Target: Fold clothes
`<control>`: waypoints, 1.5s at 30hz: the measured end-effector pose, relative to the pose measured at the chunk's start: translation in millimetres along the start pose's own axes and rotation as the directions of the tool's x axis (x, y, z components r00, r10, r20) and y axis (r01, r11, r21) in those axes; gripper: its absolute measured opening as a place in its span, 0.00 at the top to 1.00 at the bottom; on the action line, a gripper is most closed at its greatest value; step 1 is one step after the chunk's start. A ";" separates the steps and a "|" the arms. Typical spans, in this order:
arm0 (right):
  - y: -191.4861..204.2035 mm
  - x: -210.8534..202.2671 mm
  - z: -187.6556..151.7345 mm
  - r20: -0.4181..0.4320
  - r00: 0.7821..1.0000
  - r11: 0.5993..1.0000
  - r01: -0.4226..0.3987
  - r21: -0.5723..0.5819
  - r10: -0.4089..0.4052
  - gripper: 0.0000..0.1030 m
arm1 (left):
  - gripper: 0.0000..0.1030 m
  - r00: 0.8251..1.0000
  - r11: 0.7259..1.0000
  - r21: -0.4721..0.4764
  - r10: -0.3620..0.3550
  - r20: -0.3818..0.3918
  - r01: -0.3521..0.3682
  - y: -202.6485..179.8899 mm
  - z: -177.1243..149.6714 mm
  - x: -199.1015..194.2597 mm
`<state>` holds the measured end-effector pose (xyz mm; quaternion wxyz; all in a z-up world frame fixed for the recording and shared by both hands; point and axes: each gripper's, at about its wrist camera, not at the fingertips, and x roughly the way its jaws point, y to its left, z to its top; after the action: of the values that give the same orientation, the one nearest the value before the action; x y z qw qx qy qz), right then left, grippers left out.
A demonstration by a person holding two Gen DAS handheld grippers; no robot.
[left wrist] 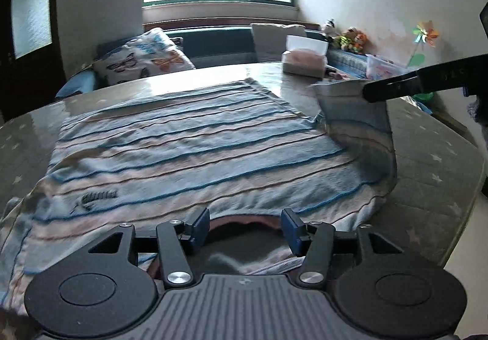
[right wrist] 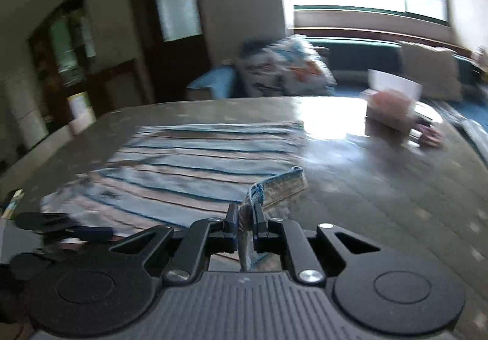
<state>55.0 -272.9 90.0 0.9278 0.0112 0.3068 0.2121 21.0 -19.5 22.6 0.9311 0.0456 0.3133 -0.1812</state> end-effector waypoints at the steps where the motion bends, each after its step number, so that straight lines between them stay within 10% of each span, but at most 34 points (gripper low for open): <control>1: 10.2 4.3 2.0 -0.004 1.000 0.999 -0.027 -0.018 0.026 0.92 | 0.45 1.000 1.000 -0.008 0.004 0.003 -0.004 2.7 -1.4 -2.2; 8: 57.6 45.8 -5.5 -0.081 0.988 0.988 -0.138 -0.073 0.132 0.86 | 0.44 0.999 0.998 -0.044 0.033 0.006 -0.033 17.7 -9.7 -11.2; 38: 12.3 70.4 -38.4 -0.149 0.979 0.987 0.122 -0.107 -0.138 0.82 | 0.40 0.999 0.998 -0.055 0.027 -0.035 -0.029 17.5 -7.4 11.7; 45: 7.9 72.1 -40.7 -0.144 0.978 0.986 0.140 -0.086 -0.152 0.96 | 0.37 0.999 0.998 -0.050 0.026 -0.033 -0.028 16.9 -7.4 13.3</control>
<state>80.6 -241.3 17.5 0.9149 -0.0625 0.3674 0.1551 32.8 -6.4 8.2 0.9291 0.0295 0.3321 -0.1599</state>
